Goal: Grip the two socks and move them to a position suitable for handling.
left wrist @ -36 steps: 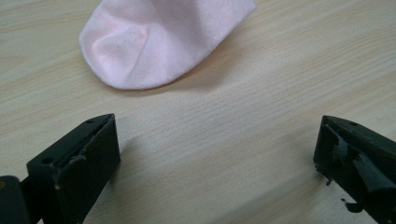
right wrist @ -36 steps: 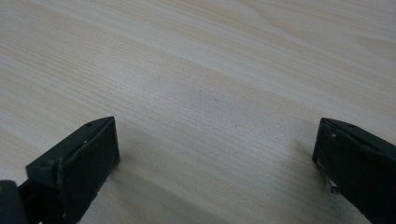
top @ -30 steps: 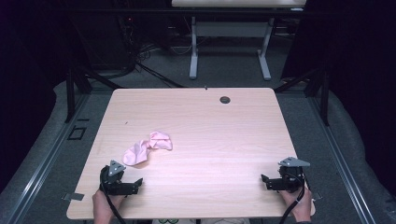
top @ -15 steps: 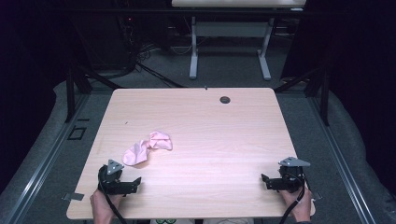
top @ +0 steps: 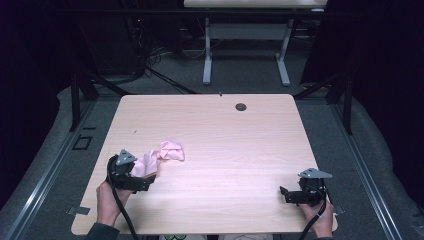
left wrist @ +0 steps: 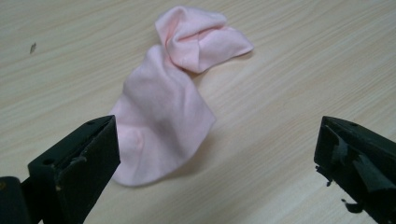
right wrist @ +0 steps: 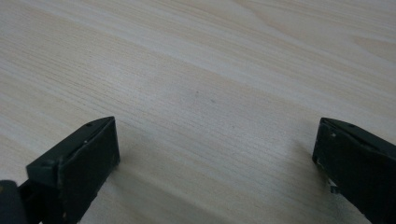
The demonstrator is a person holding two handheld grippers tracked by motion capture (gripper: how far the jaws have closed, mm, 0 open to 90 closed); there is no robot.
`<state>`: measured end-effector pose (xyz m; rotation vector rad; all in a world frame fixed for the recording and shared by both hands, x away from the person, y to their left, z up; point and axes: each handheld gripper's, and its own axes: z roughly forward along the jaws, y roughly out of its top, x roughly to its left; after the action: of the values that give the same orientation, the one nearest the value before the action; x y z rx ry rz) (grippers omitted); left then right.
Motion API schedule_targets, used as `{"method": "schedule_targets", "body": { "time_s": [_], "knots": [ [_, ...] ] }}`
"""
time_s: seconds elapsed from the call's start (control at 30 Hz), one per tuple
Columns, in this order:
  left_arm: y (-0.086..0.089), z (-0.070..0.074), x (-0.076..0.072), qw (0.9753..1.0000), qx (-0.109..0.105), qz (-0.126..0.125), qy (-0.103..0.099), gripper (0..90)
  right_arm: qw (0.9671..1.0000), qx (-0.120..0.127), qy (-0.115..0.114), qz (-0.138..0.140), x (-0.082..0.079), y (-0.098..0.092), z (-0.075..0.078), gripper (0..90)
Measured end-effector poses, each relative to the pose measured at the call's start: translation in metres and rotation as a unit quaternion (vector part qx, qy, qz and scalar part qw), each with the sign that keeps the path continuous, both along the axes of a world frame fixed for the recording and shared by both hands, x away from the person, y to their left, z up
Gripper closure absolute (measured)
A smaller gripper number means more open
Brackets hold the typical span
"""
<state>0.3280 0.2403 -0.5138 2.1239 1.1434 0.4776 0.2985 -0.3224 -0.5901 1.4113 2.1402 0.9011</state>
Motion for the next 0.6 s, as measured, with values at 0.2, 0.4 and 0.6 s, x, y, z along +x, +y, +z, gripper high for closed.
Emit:
{"method": "schedule_targets", "body": {
  "time_s": [0.2,0.4,0.6],
  "knots": [
    [-0.006,0.008,0.018,0.9998,-0.004,-0.017,0.009,0.0,1.0,0.0,0.0,0.0,0.0,0.0,0.0,0.0],
    [-0.015,0.014,0.038,0.9993,-0.003,-0.033,0.016,0.0,1.0,-0.001,0.001,0.0,0.0,0.0,0.0,0.0],
    [-0.026,0.022,0.061,0.9985,-0.007,-0.049,0.024,0.0,1.0,-0.001,0.001,0.0,0.0,0.0,0.0,0.0]
  ]
}}
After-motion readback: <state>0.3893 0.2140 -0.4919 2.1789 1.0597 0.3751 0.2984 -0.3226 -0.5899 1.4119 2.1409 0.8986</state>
